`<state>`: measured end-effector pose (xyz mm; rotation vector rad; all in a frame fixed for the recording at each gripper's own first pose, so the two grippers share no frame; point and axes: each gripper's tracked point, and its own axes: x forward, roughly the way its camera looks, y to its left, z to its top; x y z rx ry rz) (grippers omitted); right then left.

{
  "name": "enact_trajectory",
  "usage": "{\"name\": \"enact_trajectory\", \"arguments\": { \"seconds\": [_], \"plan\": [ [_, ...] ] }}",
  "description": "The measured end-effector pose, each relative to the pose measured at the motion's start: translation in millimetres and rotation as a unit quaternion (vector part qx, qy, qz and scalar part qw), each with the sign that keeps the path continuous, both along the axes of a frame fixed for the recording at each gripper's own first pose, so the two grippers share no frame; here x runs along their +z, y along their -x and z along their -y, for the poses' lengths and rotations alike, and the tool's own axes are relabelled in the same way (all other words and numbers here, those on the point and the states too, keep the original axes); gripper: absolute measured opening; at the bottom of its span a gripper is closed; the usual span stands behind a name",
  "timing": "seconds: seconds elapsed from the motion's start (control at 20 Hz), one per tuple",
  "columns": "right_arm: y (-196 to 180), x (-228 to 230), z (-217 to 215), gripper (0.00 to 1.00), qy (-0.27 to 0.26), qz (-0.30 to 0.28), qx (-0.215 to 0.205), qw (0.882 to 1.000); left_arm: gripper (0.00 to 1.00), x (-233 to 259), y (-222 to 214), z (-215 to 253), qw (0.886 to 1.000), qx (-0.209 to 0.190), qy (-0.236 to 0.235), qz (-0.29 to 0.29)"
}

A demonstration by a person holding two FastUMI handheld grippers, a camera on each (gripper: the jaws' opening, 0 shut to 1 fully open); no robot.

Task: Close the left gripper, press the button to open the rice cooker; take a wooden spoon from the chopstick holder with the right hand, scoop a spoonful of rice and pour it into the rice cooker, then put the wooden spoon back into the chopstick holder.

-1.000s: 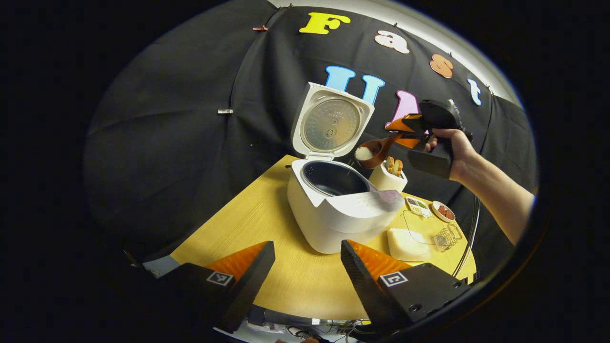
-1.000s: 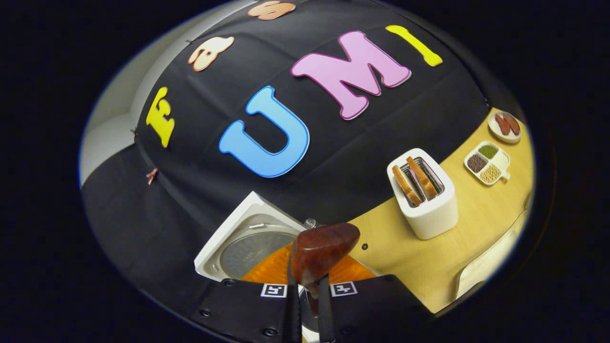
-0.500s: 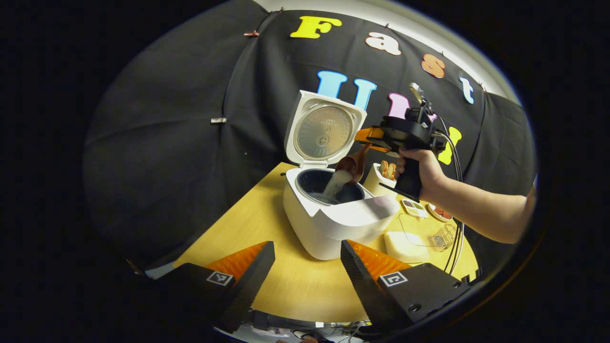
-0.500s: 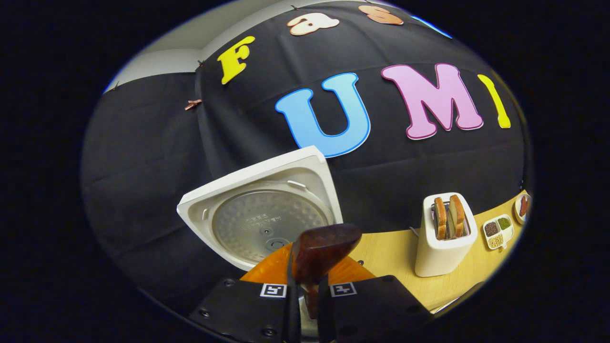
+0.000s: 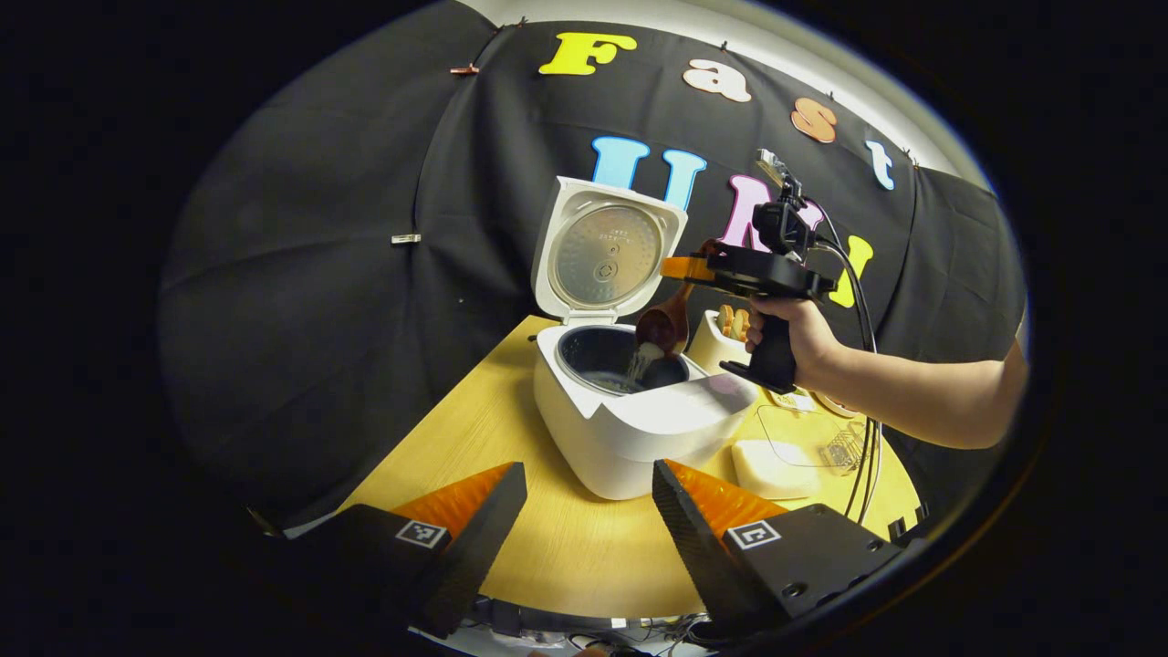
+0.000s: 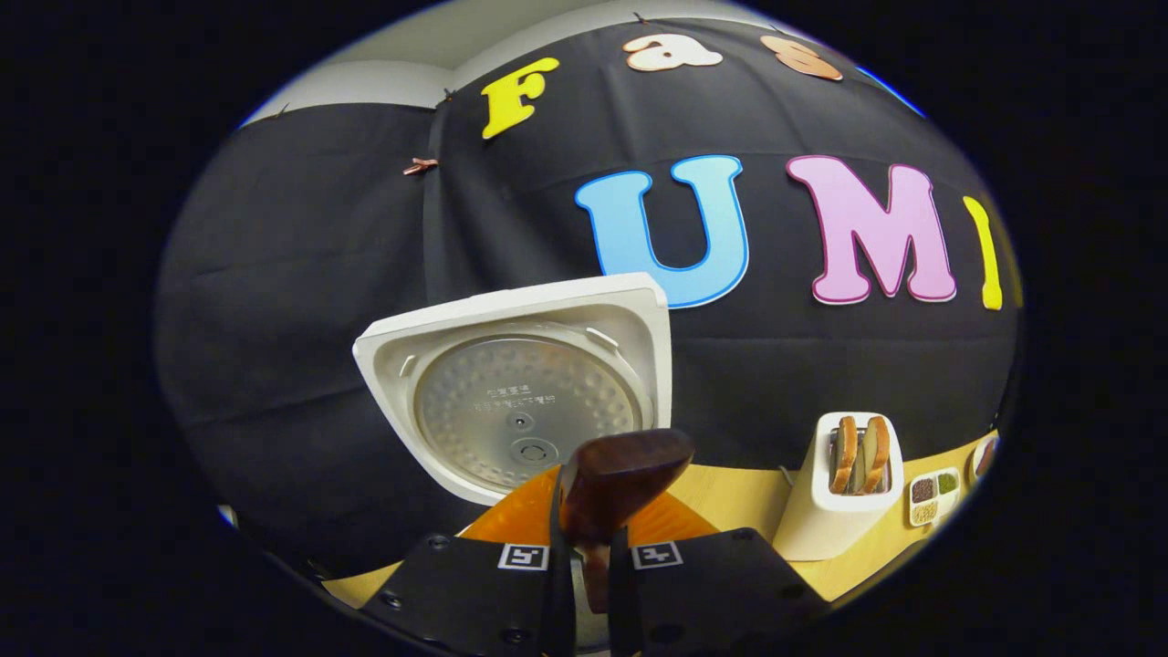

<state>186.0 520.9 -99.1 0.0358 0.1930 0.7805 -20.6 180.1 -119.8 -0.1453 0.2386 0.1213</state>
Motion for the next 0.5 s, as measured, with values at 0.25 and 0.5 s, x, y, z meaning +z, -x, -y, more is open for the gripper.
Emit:
{"name": "enact_trajectory", "arguments": {
  "seconds": [0.25, 0.5],
  "plan": [
    [32.1, 1.9, -12.9, 0.18, 0.034, 0.056, 0.065, 0.996, 0.96, 2.4, 1.0, -3.3, 1.0, 0.01, -0.009, 0.003],
    [47.8, -2.0, -19.2, 0.14, 0.068, 0.095, 0.096, 0.988, 0.96, 1.6, 6.2, 0.4, 1.0, 0.016, -0.002, 0.005]
  ]
}}
